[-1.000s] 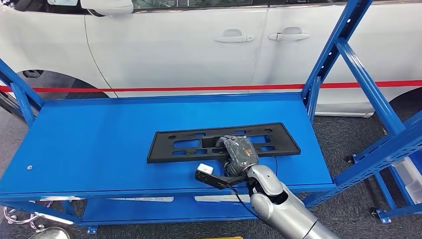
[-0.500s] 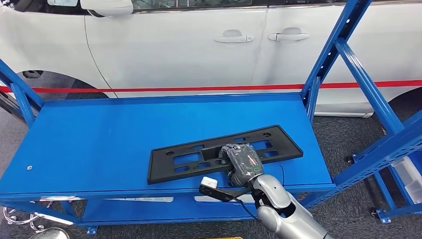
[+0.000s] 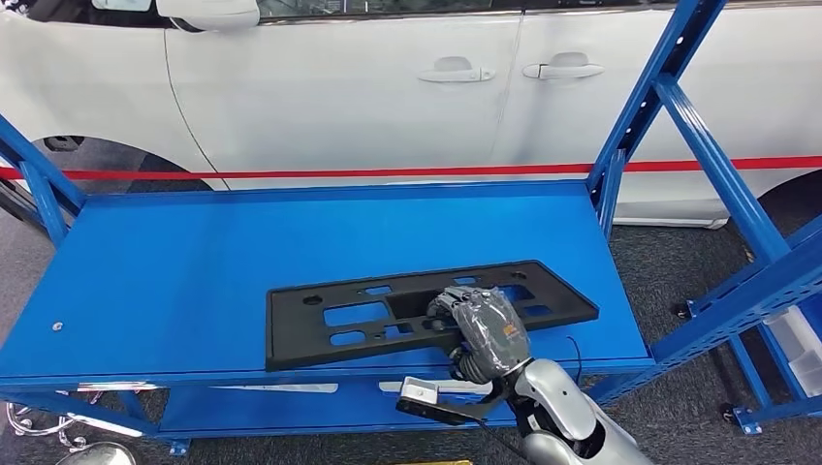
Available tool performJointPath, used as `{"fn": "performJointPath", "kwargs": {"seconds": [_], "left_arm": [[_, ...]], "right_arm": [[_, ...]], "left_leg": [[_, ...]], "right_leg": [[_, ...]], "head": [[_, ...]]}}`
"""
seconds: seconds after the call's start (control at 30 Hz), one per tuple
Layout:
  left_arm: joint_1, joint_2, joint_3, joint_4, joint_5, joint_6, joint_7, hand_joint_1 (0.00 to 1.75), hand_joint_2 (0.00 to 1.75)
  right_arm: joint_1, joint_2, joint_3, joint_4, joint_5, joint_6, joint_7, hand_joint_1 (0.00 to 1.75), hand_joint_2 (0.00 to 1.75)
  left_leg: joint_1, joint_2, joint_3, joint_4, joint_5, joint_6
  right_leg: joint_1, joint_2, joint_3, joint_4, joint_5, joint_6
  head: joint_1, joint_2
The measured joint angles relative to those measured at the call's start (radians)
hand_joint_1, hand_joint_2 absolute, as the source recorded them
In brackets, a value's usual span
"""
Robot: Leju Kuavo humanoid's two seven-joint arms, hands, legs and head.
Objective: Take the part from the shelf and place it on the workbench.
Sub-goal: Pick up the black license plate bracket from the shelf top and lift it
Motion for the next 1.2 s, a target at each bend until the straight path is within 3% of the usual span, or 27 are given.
{"fn": "performJointPath", "kwargs": {"seconds": [0.2,0.4,0.57,0.63,0.73,0.77,0.8,0.83,0.9,0.97,1.07,1.1,1.13,1.2], "left_arm": [[0.006,0.036,0.019,0.0,0.023,-0.018,0.014,0.0,1.75],[0.007,0.079,0.045,0.0,0.029,-0.046,0.055,0.0,1.75],[0.008,0.092,0.064,0.0,0.038,-0.081,0.052,0.0,1.75],[0.008,0.09,0.072,0.0,0.043,-0.09,0.056,0.0,1.75],[0.009,0.086,0.082,0.0,0.049,-0.097,0.064,0.0,1.75],[0.01,0.084,0.087,0.0,0.051,-0.1,0.067,0.0,1.75],[0.011,0.082,0.091,0.0,0.055,-0.105,0.069,0.0,1.75],[0.011,0.078,0.095,0.0,0.059,-0.111,0.07,0.0,1.75],[0.014,0.071,0.102,0.0,0.066,-0.124,0.067,0.0,1.75],[0.02,0.064,0.109,0.0,0.073,-0.135,0.059,0.0,1.75],[0.034,0.055,0.118,0.0,0.078,-0.144,0.051,0.0,1.75],[0.038,0.053,0.119,0.001,0.078,-0.145,0.05,0.0,1.75],[0.042,0.051,0.12,0.001,0.078,-0.146,0.049,0.0,1.75],[0.045,0.048,0.122,0.001,0.079,-0.147,0.048,0.0,1.75]], "right_arm": [[0.051,-0.072,0.0,-0.168,-0.002,-0.081,-0.036,1.75,1.75],[0.062,-0.104,0.002,-0.287,0.006,-0.104,-0.054,1.75,1.75],[0.057,-0.129,0.02,-0.33,0.005,-0.108,-0.068,1.75,1.75],[0.059,-0.139,0.026,-0.335,0.006,-0.118,-0.081,1.75,1.75],[0.061,-0.142,0.04,-0.335,0.003,-0.128,-0.095,1.75,1.75],[0.062,-0.142,0.046,-0.334,-0.004,-0.127,-0.101,1.75,1.75],[0.06,-0.143,0.053,-0.333,-0.012,-0.125,-0.107,1.75,1.75],[0.057,-0.142,0.061,-0.333,-0.022,-0.12,-0.114,1.75,1.75],[0.044,-0.141,0.08,-0.334,-0.038,-0.108,-0.122,1.75,1.75],[0.033,-0.141,0.101,-0.34,-0.053,-0.097,-0.124,1.75,1.75],[0.021,-0.14,0.127,-0.348,-0.065,-0.091,-0.123,1.75,1.75],[0.017,-0.14,0.133,-0.35,-0.065,-0.091,-0.123,1.75,1.75],[0.014,-0.14,0.138,-0.352,-0.066,-0.091,-0.122,1.75,1.75],[0.008,-0.139,0.147,-0.355,-0.066,-0.091,-0.122,1.75,1.75]], "left_leg": [[0.0,0.0,-0.002,0.001,-0.001,0.001],[-0.001,0.0,-0.007,0.007,-0.005,0.006],[0.001,0.001,-0.006,0.005,0.011,0.019],[0.008,0.005,-0.004,-0.013,0.027,0.03],[0.01,0.01,-0.016,-0.012,0.035,0.036],[0.01,0.01,-0.022,-0.006,0.035,0.035],[0.01,0.01,-0.028,-0.001,0.035,0.035],[0.011,0.01,-0.033,0.006,0.034,0.034],[0.013,0.009,-0.043,0.02,0.031,0.026],[0.012,0.007,-0.051,0.03,0.031,0.012],[0.011,0.004,-0.06,0.033,0.037,-0.01],[0.013,0.004,-0.066,0.042,0.026,-0.015],[0.014,0.004,-0.079,0.068,-0.001,-0.019],[0.014,0.004,-0.119,0.173,-0.085,-0.023]], "right_leg": [[-0.001,0.0,0.0,-0.001,0.0,0.0],[-0.003,0.0,0.0,-0.002,0.0,0.003],[-0.002,0.001,0.001,-0.004,0.007,0.019],[0.001,0.0,-0.015,0.037,-0.033,0.025],[-0.003,-0.002,-0.081,0.213,-0.133,0.031],[-0.005,-0.002,-0.092,0.251,-0.144,0.033],[-0.008,-0.003,-0.088,0.256,-0.136,0.036],[-0.011,-0.004,-0.063,0.22,-0.112,0.037],[-0.015,-0.005,0.01,0.094,-0.067,0.038],[-0.011,-0.002,0.047,0.023,-0.052,0.029],[-0.006,-0.001,0.036,0.015,-0.043,0.006],[-0.007,-0.002,0.031,0.013,-0.036,-0.004],[-0.008,-0.004,0.024,0.009,-0.029,-0.015],[-0.006,-0.007,0.006,0.007,-0.014,-0.028]], "head": [[0.0,0.0],[0.0,0.0],[0.0,0.0],[0.0,0.0],[0.0,0.0],[0.001,0.0],[0.001,0.0],[0.001,0.0],[0.001,0.0],[0.001,0.0],[0.0,0.0],[0.0,0.0],[0.0,0.0],[0.0,0.0]]}}
